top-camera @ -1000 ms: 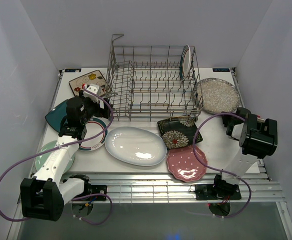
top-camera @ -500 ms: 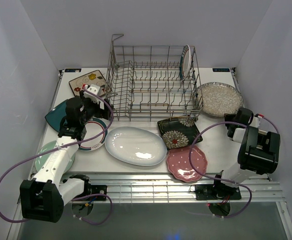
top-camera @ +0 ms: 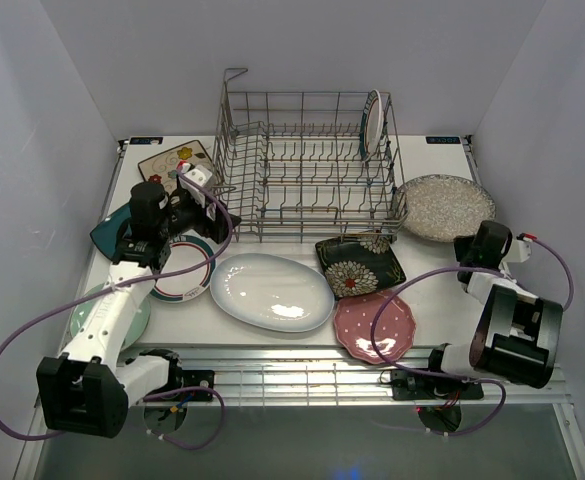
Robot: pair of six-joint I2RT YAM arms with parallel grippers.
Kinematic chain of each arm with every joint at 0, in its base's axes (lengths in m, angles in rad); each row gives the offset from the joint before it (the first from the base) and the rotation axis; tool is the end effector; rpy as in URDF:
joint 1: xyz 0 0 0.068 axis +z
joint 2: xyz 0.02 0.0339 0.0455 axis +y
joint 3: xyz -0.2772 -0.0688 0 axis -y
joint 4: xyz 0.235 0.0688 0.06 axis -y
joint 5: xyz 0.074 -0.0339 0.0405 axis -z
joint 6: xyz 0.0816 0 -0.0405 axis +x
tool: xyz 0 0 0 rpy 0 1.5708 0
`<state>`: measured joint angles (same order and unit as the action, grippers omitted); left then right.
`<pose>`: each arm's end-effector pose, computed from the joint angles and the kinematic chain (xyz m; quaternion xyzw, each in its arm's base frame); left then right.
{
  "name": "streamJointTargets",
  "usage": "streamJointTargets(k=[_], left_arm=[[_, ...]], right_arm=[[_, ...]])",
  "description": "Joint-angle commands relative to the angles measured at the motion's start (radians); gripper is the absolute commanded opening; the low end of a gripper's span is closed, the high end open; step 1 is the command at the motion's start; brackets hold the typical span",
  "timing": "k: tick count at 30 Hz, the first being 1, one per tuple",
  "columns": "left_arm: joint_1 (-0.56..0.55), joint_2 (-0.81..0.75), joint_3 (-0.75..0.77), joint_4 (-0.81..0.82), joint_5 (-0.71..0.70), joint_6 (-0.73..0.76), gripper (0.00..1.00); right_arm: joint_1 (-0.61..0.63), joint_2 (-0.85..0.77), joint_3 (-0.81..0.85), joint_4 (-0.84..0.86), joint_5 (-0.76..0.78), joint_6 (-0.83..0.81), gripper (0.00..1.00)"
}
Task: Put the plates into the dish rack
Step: Pick up the plate from the corner of the board.
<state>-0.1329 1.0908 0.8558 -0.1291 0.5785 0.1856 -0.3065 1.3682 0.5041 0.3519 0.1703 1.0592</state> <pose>0.2592 -0.0797 0.3123 0.2849 0.7536 -0.2205 0.5498 0.2790 -0.1028 0.1696 0.5760 0.6401 0.1166 0.4949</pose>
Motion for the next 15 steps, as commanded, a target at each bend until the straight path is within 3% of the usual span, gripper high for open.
streamJointTargets(k=[1,8,15], left_arm=[[-0.002,0.0,0.075,-0.064,0.127,0.034,0.98],[-0.034,-0.025,0.158,-0.101,0.195,0.049,0.98],[-0.235,0.027,0.227,-0.127,0.075,0.09,0.98]], right_arm=[[0.001,-0.09,-0.009,-0.008,0.078,-0.067,0.08],[0.003,-0.262,-0.061,-0.097,0.09,-0.111,0.08],[0.003,-0.368,-0.076,-0.186,0.095,-0.139,0.08]])
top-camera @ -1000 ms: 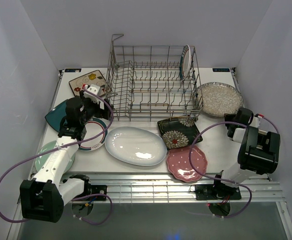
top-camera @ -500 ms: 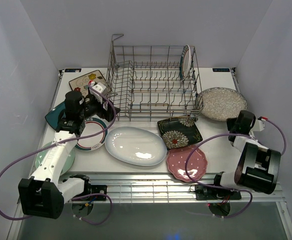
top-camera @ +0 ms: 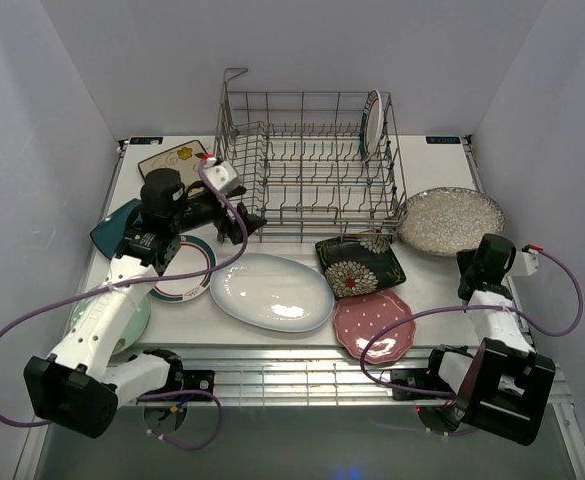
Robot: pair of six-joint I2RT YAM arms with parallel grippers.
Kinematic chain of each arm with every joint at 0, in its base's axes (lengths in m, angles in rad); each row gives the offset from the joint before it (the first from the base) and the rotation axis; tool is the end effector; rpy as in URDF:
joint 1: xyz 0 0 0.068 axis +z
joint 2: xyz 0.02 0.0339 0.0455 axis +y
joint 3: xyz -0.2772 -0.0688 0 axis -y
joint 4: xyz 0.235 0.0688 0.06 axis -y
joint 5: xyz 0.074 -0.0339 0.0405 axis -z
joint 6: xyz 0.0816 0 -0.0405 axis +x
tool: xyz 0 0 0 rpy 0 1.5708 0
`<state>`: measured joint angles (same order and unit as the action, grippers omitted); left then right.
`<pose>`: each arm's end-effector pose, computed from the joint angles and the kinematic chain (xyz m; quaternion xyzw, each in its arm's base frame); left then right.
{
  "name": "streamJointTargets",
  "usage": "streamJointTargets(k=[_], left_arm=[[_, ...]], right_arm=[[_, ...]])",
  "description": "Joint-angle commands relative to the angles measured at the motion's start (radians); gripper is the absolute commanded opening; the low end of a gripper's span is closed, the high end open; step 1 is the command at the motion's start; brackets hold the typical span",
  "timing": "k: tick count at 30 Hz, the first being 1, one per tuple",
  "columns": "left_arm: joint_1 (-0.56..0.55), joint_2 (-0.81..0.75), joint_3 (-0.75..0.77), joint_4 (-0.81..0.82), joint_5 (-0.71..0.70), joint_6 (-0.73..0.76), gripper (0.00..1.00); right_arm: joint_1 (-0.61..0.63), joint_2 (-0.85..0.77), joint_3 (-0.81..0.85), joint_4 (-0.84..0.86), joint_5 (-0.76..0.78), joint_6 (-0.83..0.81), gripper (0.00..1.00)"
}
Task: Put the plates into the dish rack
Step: Pick up the plate from the corner of the board.
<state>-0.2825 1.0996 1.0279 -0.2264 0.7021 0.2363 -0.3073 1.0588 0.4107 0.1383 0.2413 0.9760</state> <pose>0.2380 -0.1240 0.3635 0.3912 0.6775 -0.2894 0.5515 0.2243 -0.0916 0.1863 0.5613 0.6495 0.0668 0.5085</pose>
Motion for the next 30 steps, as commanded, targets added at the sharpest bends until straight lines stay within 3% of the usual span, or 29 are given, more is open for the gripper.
streamJointTargets(k=[1,6,16,22,30], left_arm=[[-0.111,0.026,0.064,-0.034,-0.071,0.06,0.98],[-0.274,0.085,0.136,-0.048,-0.191,0.103,0.98],[-0.477,0.312,0.334,-0.076,-0.205,0.19,0.98],[-0.55,0.437,0.429,-0.074,-0.161,0.239,0.98],[-0.658,0.597,0.584,-0.074,-0.204,0.279,0.98]], right_arm=[[0.002,-0.083,0.019,0.012,0.03,-0.057,0.08],[0.002,-0.109,0.083,-0.13,0.032,-0.092,0.08],[0.004,-0.109,0.223,-0.414,0.033,-0.097,0.08],[0.004,-0.17,0.229,-0.468,0.042,-0.091,0.08],[0.002,-0.224,0.266,-0.552,0.032,-0.077,0.08]])
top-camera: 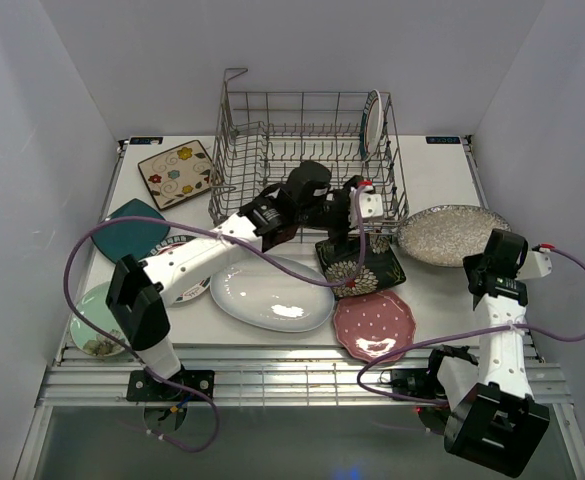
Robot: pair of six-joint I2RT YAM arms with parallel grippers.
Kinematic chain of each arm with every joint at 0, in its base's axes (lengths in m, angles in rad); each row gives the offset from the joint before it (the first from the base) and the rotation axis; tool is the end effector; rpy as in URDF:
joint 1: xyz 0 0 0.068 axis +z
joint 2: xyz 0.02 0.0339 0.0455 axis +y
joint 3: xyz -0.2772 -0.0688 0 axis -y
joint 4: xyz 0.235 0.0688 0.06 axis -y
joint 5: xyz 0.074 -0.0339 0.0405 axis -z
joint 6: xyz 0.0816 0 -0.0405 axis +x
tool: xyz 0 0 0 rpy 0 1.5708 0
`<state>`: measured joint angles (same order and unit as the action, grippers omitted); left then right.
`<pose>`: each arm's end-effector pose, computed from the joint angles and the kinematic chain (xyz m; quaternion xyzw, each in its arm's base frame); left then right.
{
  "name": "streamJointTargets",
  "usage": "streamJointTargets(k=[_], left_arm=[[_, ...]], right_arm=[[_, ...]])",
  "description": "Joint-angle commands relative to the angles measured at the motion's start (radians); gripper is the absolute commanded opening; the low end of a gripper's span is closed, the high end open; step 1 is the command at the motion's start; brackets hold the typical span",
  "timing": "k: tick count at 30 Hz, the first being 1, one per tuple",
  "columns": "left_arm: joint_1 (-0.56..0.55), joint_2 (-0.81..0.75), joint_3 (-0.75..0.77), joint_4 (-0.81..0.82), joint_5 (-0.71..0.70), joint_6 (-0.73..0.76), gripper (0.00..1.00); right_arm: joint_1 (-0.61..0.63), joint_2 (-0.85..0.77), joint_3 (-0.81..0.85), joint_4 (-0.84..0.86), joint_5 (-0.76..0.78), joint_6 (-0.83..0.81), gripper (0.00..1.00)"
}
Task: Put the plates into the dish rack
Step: Pick up the plate from the corner of the board.
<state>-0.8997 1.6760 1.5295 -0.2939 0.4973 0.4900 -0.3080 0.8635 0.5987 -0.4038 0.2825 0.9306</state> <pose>0.2320 -0.3548 0.3521 0.6253 0.5443 -0.3091 0.4660 0.1856 -0.0829 0.2262 0.5672 0.6899 0.0116 0.4497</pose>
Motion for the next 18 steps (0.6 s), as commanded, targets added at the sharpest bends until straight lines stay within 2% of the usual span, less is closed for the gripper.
streamJointTargets(k=[1,4,12,18], left_arm=[[-0.045,0.036,0.099,-0.007,0.016,0.016,0.98],[-0.064,0.086,0.144,0.004,0.067,0.013,0.98],[-0.14,0.21,0.159,0.061,0.087,0.094,0.98],[-0.151,0.324,0.244,0.058,0.087,0.125,0.98]], right_arm=[[0.003,-0.034,0.075,-0.019,-0.016,-0.029,0.08],[0.003,-0.047,0.059,-0.017,-0.031,-0.009,0.08],[0.003,-0.083,0.108,-0.076,-0.043,-0.016,0.08],[0.004,-0.092,0.161,-0.153,-0.029,-0.024,0.08]])
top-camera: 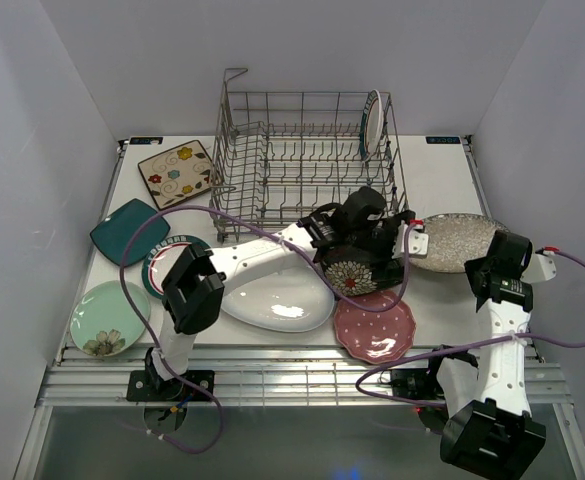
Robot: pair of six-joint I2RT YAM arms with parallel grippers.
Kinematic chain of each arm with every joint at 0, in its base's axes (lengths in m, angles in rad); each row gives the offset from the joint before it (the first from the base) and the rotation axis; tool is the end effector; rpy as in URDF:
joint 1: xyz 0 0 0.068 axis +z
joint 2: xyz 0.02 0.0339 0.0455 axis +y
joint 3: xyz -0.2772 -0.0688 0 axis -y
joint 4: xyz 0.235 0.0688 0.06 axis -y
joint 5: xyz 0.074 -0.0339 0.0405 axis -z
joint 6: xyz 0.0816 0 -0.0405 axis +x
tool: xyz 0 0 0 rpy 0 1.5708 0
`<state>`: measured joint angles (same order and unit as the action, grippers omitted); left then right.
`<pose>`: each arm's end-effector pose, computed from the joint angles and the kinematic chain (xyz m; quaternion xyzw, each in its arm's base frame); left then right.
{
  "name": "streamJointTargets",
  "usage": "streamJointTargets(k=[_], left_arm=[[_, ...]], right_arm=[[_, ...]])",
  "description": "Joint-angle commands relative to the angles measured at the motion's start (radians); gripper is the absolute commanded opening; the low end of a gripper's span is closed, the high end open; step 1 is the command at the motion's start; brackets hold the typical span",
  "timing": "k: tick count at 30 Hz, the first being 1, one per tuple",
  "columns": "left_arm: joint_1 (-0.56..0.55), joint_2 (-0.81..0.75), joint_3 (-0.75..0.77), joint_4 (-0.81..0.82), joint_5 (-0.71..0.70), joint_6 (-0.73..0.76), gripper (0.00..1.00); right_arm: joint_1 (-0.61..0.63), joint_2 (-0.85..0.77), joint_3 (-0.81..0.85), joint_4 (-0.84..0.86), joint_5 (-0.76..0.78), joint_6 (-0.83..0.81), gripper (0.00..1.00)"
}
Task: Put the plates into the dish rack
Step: Pick up the plate from the corner of the board.
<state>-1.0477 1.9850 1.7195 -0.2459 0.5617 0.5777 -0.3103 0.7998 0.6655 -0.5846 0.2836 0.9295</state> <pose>0.2115 -0.4538 0.2935 0.6984 0.4684 -0.3457 0.4164 0.1667 -0.0774 0.2400 0.5713 0.6998 0.0020 0.4288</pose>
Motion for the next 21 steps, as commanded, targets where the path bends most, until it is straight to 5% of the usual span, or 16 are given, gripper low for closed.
streamJointTargets(k=[1,13,21], left_arm=[[-0.006,0.04,0.063,0.008,0.023,0.042,0.98],[-0.051,0.216,0.233,0.013,-0.011,0.039,0.98],[-0.072,0.291,0.282,0.016,-0.029,0.044,0.89]], right_arm=[[0.005,-0.025,0.098,0.019,-0.032,-0.026,0.08],[0.007,-0.063,0.12,-0.023,-0.017,-0.034,0.08],[0.007,-0.053,0.144,-0.037,-0.035,-0.054,0.08]])
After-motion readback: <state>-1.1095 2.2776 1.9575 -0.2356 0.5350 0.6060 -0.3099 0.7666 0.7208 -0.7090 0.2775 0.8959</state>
